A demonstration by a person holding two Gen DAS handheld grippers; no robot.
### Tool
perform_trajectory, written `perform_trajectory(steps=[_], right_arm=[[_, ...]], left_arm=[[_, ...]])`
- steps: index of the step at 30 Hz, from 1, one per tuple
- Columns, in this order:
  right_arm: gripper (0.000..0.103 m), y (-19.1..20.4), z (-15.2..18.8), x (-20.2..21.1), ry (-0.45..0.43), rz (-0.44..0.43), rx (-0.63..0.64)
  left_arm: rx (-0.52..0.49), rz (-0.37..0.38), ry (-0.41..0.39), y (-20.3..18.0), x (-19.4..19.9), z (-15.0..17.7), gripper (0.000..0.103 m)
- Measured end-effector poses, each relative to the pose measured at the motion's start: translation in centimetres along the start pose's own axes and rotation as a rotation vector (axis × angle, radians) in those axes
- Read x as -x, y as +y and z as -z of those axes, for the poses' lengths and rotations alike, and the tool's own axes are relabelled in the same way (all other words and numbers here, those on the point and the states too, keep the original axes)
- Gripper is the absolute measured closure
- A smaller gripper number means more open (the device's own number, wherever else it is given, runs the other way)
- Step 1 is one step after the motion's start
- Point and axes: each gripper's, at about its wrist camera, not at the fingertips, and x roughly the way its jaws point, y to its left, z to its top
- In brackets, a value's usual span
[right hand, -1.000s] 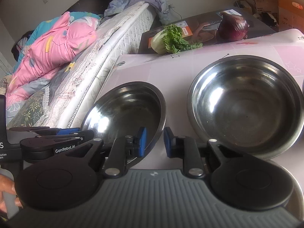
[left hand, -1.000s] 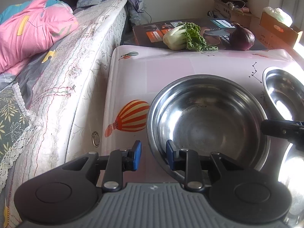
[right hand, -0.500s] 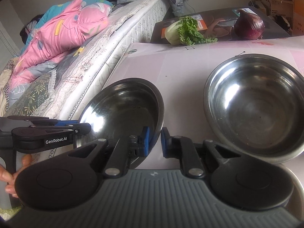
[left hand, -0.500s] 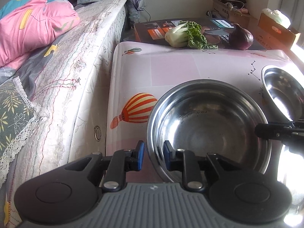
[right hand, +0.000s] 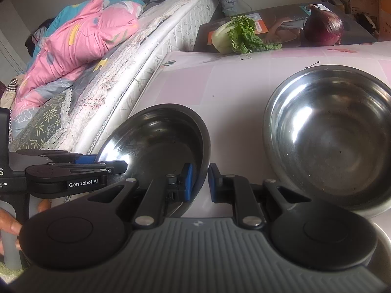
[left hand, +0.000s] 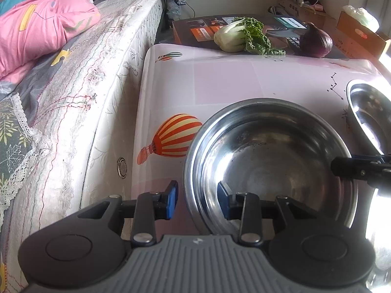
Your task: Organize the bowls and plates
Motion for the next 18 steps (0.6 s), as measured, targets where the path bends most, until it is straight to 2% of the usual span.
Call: perform_trajectory(steps=[3, 18], right_arm=[[0.089, 0.1, -0.1, -0.4, 0.004, -0.003, -0.003], [0.088, 0.7, -0.3, 0.4, -0.025, -0.001, 0.017]], left_arm=[[0.006, 0.015, 0.011, 0.0, -0.3, 0.0, 0.069], [-0.005, -0.031, -0.024, -0.8, 0.7, -0.2, 0.069]])
